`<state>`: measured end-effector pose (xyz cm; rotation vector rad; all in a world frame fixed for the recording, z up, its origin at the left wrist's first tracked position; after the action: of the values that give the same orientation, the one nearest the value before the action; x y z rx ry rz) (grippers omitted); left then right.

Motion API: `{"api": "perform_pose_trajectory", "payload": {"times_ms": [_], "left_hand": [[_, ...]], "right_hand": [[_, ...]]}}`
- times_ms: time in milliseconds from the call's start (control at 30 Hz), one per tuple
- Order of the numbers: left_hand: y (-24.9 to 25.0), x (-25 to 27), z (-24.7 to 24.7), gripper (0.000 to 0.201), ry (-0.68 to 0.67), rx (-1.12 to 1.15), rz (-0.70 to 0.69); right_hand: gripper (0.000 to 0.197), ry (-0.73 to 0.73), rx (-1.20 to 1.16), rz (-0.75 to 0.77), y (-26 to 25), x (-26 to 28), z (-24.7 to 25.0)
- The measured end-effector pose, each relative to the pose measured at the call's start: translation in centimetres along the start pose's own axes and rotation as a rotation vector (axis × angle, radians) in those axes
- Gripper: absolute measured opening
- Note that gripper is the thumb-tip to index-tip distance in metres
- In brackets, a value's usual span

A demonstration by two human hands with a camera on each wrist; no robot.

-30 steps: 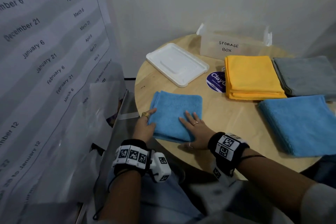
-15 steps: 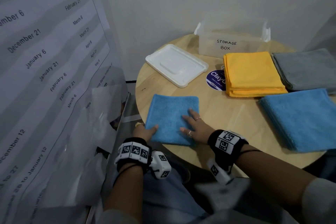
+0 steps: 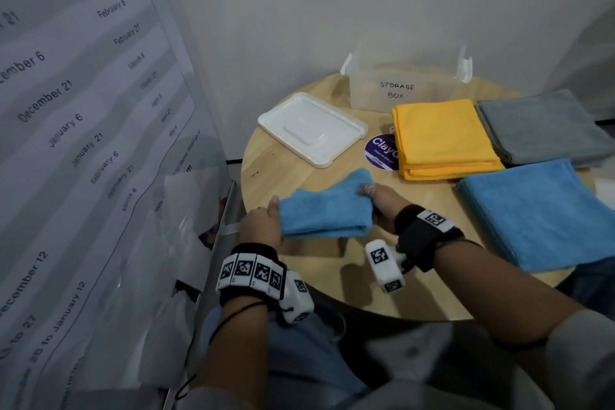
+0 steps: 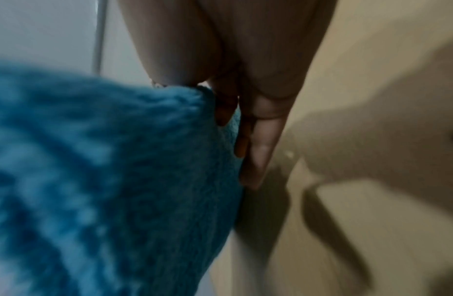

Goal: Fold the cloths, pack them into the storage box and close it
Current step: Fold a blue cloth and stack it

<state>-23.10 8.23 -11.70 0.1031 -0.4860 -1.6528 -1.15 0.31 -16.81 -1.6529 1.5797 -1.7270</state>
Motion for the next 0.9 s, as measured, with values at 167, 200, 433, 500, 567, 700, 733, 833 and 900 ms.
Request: {"api": "perform_pose_trajectory", "payload": {"times_ms": [167,200,433,500,567,700,733,833,900], "left_hand": [[11.1,0.9,0.6,0.038,-0.028,0.417,-0.254],[13.6,1.3,0.3,0.029,-0.053,0.541,-0.287],[31.3,8.8,-1.0,0.054,-0.090,0.688,-0.732],[33.5,10.5,-3.3,0.047,-0.128,0.598,-0.767],[34.0,11.4,-7.5,0.047,-0.213,0.556,-0.732],[31.7,13.2,-18.0,0.053,-0.445,0.337,-0.642],[31.0,13.9,-20.1,0.055,-0.498,0.262,-0.617],[29.7,14.6,-21.9,0.074,-0.488,0.113,-0.560],[30.2,14.0,-21.0,0.080,-0.449,0.105,-0.567]], "right_hand": [[0.020,0.064,0.057,0.189,-9.2,3.1,8.5],[0.016,0.089,0.089,0.229,-11.1,4.0,10.6],[0.030,0.233,0.272,0.453,-21.2,10.2,23.2],[0.028,0.269,0.361,0.426,-20.8,10.7,26.6],[0.027,0.327,0.500,0.350,-18.5,10.4,29.9],[0.052,0.437,1.005,0.095,-10.9,8.6,35.4],[0.055,0.454,1.010,0.074,-9.4,8.2,36.5],[0.052,0.497,0.938,0.145,-8.2,8.3,37.2],[0.051,0.514,0.886,0.244,-9.3,8.8,36.6]]}}
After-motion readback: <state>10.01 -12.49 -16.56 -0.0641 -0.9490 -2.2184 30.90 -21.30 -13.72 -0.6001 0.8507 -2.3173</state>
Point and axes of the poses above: each hand's wrist, its own x-axis away from the middle knuckle, its own z-axis out of the back of the hand, y = z × x, the point moved 9 cm from there along -x, towards the middle knuckle, and after that the axes turned 7 degrees about -x, right-handed, at the moved point
